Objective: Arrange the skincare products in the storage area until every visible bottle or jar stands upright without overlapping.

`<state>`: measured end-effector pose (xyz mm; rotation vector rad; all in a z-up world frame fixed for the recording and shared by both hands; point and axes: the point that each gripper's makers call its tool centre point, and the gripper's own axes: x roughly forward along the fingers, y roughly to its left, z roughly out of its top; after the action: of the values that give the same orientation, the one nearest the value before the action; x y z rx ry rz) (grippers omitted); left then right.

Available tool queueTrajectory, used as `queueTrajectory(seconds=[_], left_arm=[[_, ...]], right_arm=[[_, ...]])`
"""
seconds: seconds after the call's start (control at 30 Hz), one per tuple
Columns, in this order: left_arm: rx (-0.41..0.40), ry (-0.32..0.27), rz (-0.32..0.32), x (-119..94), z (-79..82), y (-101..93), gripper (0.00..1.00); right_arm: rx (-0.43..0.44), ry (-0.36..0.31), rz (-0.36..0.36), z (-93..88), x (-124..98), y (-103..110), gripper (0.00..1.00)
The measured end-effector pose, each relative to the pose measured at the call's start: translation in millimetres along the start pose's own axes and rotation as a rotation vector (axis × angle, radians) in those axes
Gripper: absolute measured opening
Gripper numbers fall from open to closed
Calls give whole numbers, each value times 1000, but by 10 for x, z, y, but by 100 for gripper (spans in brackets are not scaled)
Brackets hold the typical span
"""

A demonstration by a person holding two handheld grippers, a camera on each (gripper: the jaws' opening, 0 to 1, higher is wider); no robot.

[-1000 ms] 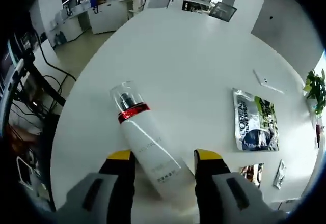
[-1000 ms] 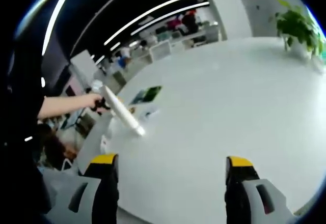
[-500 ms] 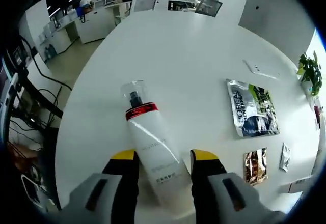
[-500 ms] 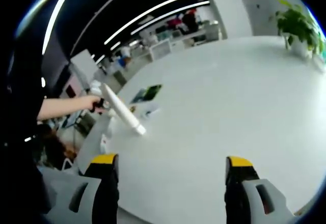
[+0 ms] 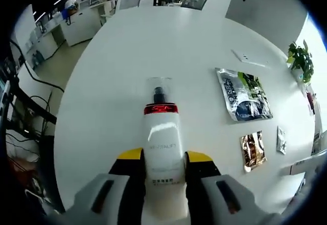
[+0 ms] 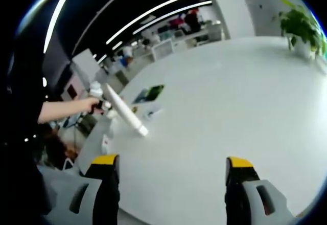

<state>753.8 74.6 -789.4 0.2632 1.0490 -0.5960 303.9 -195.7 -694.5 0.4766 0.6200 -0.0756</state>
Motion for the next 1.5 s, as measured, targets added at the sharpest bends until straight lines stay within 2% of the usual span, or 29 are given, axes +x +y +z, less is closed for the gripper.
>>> queueTrajectory(seconds=[0.33,0.4,0.43,0.73,0.87,1.0,1.1,1.17,1.33,1.5], left_arm=[[-10,-24,-25,-18,-9,-73,24],[6,-81,-33,-40,62,-91,24],[18,-106,-40,-76,88,-108,24],[5,-190,-86,-376,153,-220,24],[-4,-237,-127,-647,192,-336,24],[-74,-322,-224,-962,260,-547,24],[-78,-355,-264,-1101,284,-650,24],[-72,-370,-285,-1182,302,-704,24],[-78,-421,-325,-1410,342,-820,24],[-59,-490,-369,-1761,385,-982,24]], right_arm=[[-9,-9,3,54,-23,14,88],[-9,-12,4,63,-26,18,87],[-9,-15,4,70,-27,22,87],[-25,-20,22,115,-7,115,88],[-35,-35,39,197,-14,190,88],[-38,-71,81,355,-12,362,87],[-52,-109,136,520,-2,573,87],[-59,-135,184,637,6,738,87],[-85,-172,246,846,16,998,87],[-89,-202,313,1034,21,1221,87]])
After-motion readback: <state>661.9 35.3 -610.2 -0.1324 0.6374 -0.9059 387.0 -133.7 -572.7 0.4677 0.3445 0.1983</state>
